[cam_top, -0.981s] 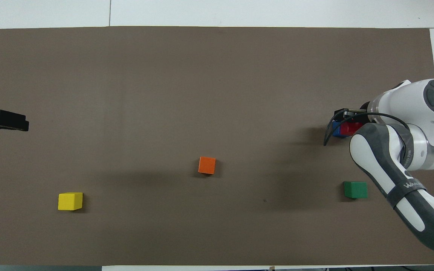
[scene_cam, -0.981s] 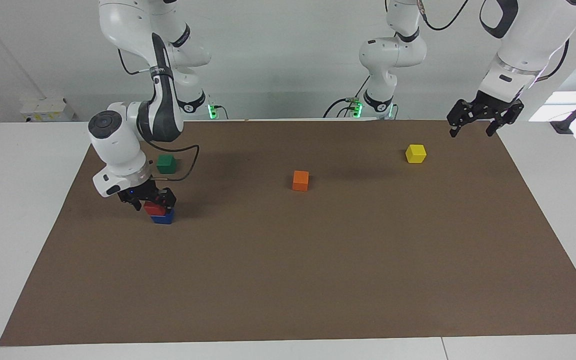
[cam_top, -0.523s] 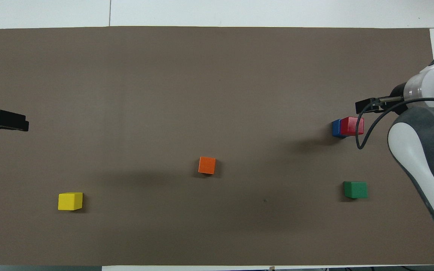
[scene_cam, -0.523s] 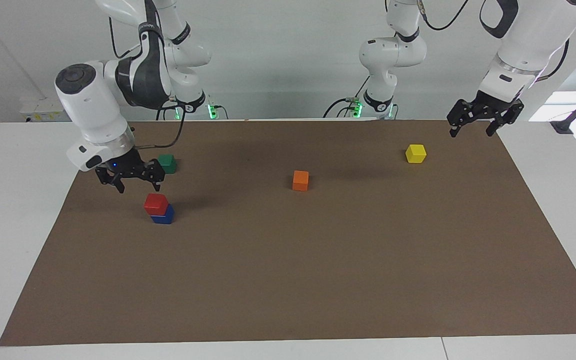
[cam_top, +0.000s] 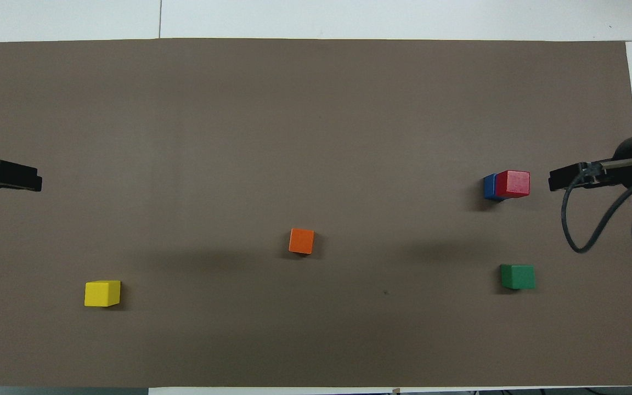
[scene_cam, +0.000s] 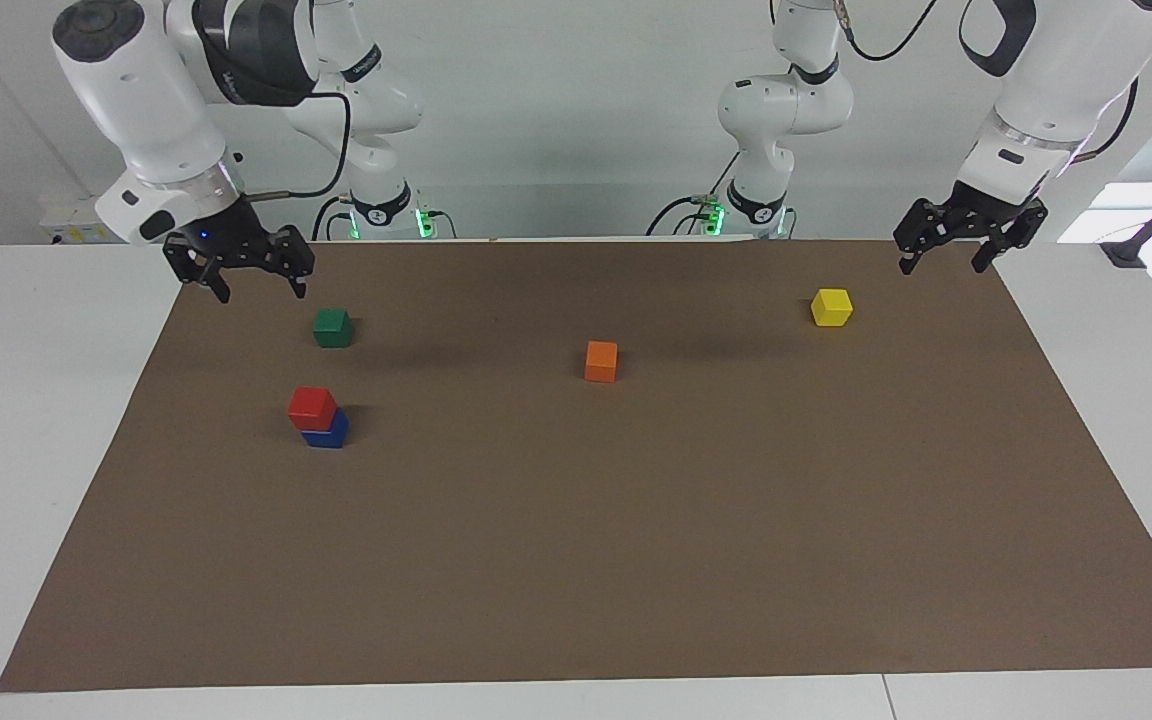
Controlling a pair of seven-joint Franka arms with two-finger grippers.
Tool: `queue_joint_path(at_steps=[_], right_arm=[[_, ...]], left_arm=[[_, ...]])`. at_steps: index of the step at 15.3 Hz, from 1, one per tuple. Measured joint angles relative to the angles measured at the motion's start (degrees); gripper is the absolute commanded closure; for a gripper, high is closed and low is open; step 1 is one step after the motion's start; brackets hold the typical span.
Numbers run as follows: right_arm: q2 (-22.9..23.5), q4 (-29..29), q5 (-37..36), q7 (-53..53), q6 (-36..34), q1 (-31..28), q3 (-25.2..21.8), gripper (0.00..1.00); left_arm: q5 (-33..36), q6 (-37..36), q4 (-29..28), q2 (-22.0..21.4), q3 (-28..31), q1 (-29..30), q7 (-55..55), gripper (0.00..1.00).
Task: Transfer red block to right arm and stack on blue block
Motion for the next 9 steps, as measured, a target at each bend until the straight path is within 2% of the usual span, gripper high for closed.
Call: queue_joint_path(at_steps=[9], right_arm=[[-0.03,3.65,0.06,-0.12,-2.71,-1.88,-0.26,0.0]], left_arm=[[0.0,0.0,0.0,0.0,0.0,0.0,0.0,0.0]])
